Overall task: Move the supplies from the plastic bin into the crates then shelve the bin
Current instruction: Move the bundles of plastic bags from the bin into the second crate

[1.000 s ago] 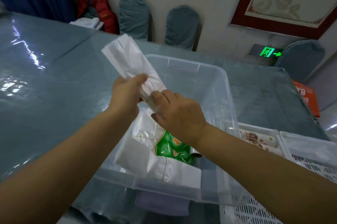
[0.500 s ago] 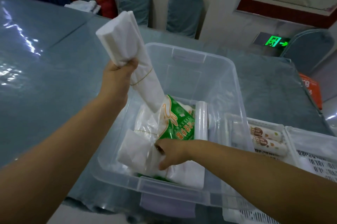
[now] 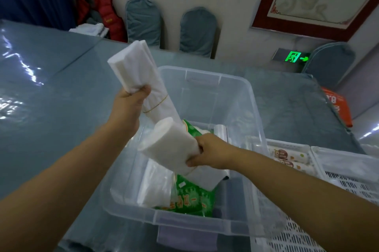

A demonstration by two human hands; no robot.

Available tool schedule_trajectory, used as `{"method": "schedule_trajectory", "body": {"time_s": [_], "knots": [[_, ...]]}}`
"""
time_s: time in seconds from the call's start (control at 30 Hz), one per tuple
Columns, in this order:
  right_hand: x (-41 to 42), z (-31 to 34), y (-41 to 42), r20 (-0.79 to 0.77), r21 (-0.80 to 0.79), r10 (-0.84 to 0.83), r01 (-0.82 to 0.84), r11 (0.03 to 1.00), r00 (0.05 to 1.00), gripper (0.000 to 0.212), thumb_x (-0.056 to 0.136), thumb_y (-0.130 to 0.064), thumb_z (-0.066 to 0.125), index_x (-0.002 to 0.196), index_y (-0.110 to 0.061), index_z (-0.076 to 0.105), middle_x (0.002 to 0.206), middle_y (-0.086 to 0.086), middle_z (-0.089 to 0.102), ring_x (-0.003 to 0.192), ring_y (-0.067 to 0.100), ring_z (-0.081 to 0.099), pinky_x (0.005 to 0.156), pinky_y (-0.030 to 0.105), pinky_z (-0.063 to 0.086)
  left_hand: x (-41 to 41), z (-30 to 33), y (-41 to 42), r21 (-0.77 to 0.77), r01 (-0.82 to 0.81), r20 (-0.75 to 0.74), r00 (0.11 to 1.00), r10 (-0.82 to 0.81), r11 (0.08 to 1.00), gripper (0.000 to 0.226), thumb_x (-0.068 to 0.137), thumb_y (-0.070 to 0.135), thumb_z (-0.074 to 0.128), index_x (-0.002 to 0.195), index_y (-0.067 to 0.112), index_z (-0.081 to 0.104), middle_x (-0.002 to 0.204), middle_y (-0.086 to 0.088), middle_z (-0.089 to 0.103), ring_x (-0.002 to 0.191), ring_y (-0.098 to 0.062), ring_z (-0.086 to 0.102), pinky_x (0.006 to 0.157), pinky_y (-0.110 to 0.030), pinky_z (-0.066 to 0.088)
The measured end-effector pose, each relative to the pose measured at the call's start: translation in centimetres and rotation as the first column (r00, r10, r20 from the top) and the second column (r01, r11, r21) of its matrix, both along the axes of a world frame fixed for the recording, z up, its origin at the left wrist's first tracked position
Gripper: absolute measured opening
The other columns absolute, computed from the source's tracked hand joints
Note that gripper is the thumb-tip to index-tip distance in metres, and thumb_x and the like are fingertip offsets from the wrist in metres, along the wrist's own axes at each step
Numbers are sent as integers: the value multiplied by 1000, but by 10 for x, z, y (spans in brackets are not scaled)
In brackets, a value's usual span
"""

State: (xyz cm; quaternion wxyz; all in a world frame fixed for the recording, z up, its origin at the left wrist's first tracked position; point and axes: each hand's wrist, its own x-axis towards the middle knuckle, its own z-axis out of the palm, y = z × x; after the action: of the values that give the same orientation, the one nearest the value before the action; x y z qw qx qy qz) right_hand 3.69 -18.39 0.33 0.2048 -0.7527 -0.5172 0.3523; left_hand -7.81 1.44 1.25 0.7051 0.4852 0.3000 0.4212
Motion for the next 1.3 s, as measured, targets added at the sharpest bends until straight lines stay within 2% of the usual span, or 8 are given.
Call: {"method": "schedule_trajectory", "body": {"time_s": [0.13,0.3,0.43,0.57,0.77,1.03,1.17,1.3], "knots": [[19,53,-16,-142,297,-261,292,909,955,19,73,-14,78,79,-24,63,73,-11,64,61,-8,59,55,7,46,10,22,-19,56,167,-41,985,-165,984,11,81,8,64,87,16,68,72,7,74,69,-13,67,58,-26,52],[36,112,-25,-205,600,-411,446,664,888,20,74,-15,78,76,-26,62,68,-14,63,51,-12,54,50,5,42,43,72,-62,137,359,35,930,-367,923,14,82,4,62,88,15,69,78,5,76,71,-10,70,58,-22,56],[55,148,-39,-267,685,-454,498,531,850,24,74,-27,77,95,-23,66,86,-8,73,73,0,66,66,20,56,71,115,-93,203,397,123,897,-426,895,11,83,15,63,92,19,68,83,4,76,78,-12,71,63,-25,57],[73,165,-61,-265,719,-467,496,487,843,17,79,-32,73,89,-35,60,79,-26,68,73,-11,63,59,7,48,103,142,-127,188,370,145,906,-398,910,14,89,36,56,93,28,68,91,4,76,84,-15,71,60,-26,56],[119,154,-125,-284,631,-508,558,539,813,46,81,-40,67,119,-21,49,113,-3,63,99,11,62,87,35,54,161,144,-194,41,400,51,914,-401,916,31,91,52,41,92,28,62,74,9,75,67,-11,71,48,-25,54],[219,113,-274,-406,505,-537,672,542,739,38,84,-30,67,118,-18,56,103,-3,69,82,5,68,63,17,54,263,107,-339,-38,578,-123,807,-577,816,42,82,41,64,110,11,61,94,-9,74,79,-23,71,67,-34,59],[271,66,-360,-493,352,-602,777,523,628,26,84,-21,67,109,-22,57,102,-1,69,91,16,67,73,28,56,325,58,-420,-162,577,-172,782,-599,800,24,83,19,66,102,4,64,82,-11,72,63,-20,70,50,-26,55],[310,5,-450,-462,74,-717,828,556,522,44,78,-25,74,117,-19,55,107,4,68,93,21,67,80,39,57,375,-10,-498,-325,562,-246,727,-641,761,30,81,20,68,105,3,65,93,-16,72,79,-28,70,69,-39,58]]}}
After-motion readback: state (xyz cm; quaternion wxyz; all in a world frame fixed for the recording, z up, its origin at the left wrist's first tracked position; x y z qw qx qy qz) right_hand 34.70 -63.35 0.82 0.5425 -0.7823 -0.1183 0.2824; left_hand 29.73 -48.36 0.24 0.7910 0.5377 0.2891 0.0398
